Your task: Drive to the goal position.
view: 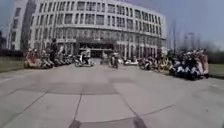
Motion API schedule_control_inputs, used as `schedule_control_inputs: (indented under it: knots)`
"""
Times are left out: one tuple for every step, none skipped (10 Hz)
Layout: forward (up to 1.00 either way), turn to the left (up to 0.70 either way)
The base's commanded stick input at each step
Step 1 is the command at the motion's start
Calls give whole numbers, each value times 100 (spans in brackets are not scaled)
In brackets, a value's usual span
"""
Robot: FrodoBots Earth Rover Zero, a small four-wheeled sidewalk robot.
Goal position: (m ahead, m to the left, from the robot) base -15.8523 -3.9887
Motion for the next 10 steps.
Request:
schedule_control_inputs:
  knots:
    - [0,-82]
    - [0,-82]
    - [0,-82]
    - [0,-82]
    - [0,-82]
    - [0,-82]
    - [0,-82]
    - [0,-82]
    - [0,-82]
    - [0,-82]
